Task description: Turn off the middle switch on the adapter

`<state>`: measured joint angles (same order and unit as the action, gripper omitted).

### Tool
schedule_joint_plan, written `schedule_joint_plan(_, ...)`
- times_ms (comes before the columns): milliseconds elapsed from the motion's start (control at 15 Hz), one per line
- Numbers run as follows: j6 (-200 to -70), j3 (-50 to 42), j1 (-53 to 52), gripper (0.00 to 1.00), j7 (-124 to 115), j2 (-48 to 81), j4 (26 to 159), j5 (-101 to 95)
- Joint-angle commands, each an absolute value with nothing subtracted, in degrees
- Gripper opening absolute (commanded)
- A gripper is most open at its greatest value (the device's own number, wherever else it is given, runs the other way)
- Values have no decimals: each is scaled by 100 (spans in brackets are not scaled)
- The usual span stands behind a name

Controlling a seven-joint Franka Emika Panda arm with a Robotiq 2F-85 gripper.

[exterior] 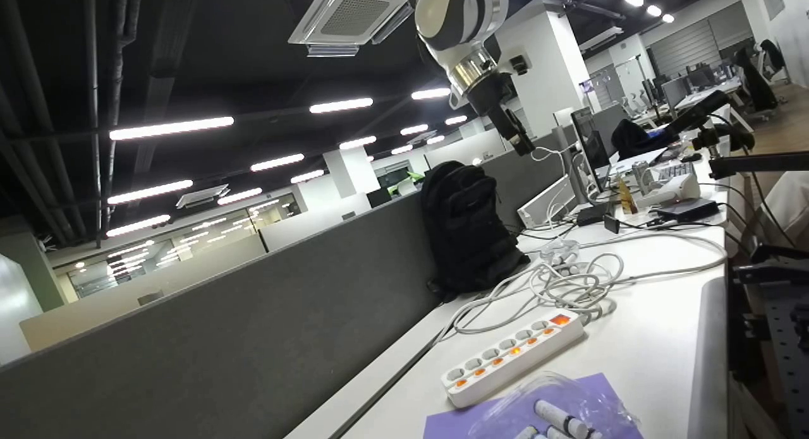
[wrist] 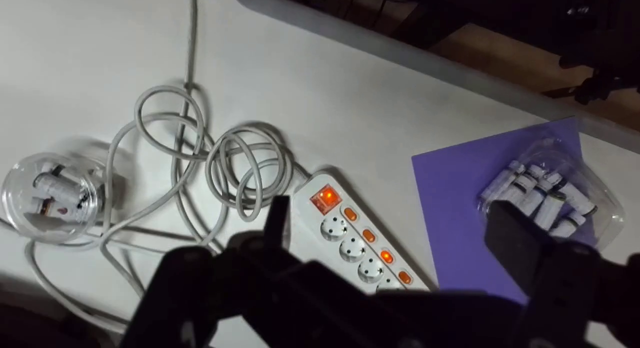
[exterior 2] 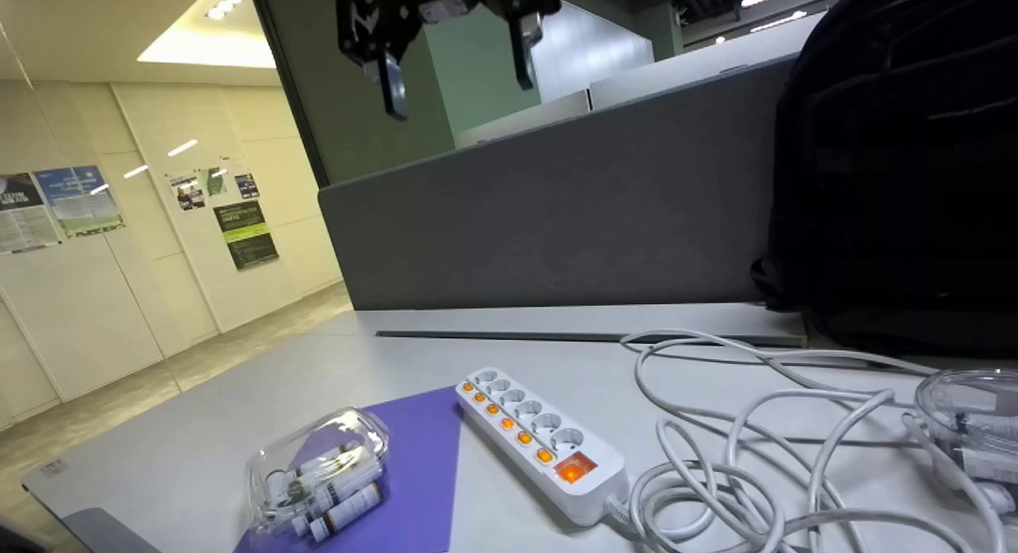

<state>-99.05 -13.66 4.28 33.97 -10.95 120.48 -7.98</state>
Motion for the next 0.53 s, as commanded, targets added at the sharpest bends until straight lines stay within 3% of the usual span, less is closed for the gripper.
schedule_joint_plan(0,-10947,-1136,419,100,3384,-1013,12489,-808)
schedule_joint_plan(467,-12123,-848,334,100,3606,-387,13081,-137)
